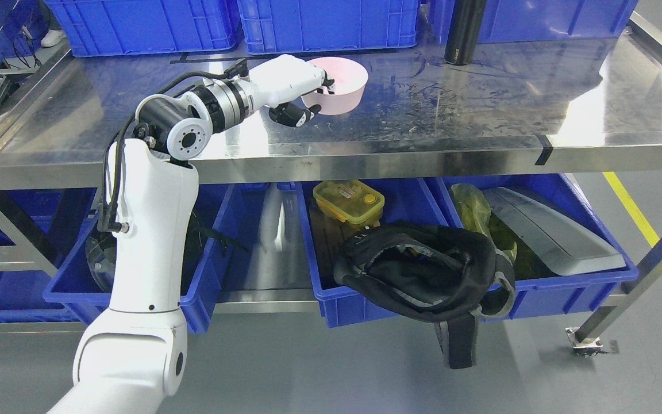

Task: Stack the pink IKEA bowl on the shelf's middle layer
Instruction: 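Lift the pink bowl off the shelf with the left hand, then hold the pink bowl in the left hand while driving to the other shelf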

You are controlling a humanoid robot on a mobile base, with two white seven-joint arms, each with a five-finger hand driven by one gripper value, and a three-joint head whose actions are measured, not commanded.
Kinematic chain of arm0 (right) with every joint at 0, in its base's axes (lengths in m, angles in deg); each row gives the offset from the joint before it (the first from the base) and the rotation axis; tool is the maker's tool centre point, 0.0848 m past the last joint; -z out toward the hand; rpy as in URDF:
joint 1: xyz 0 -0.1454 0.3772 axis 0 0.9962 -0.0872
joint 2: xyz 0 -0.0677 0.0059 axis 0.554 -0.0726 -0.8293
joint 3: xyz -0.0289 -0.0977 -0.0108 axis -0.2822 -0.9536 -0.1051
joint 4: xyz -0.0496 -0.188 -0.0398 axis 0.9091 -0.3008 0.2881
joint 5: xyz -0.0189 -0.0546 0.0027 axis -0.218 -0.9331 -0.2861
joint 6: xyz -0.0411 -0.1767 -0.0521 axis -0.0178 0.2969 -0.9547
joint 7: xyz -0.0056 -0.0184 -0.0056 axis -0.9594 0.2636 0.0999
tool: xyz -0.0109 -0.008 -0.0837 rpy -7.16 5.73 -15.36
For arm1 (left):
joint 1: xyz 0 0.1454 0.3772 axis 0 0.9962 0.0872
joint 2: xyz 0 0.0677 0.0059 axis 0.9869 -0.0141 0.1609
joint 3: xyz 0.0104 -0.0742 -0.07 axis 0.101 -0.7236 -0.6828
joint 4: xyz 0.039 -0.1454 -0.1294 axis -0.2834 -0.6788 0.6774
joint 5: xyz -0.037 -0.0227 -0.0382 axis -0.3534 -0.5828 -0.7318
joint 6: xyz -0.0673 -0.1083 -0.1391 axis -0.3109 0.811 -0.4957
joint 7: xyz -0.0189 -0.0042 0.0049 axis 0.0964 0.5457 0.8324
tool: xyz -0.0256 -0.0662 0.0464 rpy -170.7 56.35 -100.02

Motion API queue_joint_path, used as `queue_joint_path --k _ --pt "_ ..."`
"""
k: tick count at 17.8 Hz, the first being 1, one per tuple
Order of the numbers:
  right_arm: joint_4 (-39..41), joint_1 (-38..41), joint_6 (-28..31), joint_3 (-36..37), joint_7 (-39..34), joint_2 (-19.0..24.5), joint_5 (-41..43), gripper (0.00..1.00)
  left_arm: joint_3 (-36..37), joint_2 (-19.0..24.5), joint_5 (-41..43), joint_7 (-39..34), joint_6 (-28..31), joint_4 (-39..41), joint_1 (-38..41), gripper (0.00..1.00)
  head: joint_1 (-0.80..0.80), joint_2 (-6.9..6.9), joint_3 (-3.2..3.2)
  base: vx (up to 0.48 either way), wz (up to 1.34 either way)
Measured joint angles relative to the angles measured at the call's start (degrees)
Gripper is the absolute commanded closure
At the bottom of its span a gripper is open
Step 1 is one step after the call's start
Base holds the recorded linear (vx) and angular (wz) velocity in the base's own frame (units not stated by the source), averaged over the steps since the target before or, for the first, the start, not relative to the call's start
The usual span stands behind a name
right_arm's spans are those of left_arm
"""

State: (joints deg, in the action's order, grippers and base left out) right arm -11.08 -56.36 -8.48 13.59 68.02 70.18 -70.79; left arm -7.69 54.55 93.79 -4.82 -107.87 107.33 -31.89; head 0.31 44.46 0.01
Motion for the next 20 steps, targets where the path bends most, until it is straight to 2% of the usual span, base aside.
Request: queue_joint_path --k 3,5,13,20 --pt "0.00 0.00 0.00 0.00 0.00 0.00 0.00 0.00 -1.55 -0.95 -2.08 1.08 -7.12 3.55 2.24 0.98 0.00 0.00 0.00 0.000 0.00" --pt "0.00 0.00 0.00 0.00 0.00 0.00 0.00 0.00 -2.79 -1.33 -2.93 1.65 -9.37 5.15 3.06 0.98 0.00 0.00 0.00 0.000 0.00" --pt "0.00 0.01 0.00 0.00 0.03 0.00 0.00 0.00 -7.52 -2.43 -4.58 2.53 -11.10 9.47 6.00 0.98 0.00 0.00 0.00 0.003 0.10" --pt "0.00 0.00 0.00 0.00 0.29 0.00 0.00 0.00 -8.52 -2.81 -5.09 2.53 -11.12 11.09 7.11 0.98 0.00 0.00 0.00 0.046 1.00"
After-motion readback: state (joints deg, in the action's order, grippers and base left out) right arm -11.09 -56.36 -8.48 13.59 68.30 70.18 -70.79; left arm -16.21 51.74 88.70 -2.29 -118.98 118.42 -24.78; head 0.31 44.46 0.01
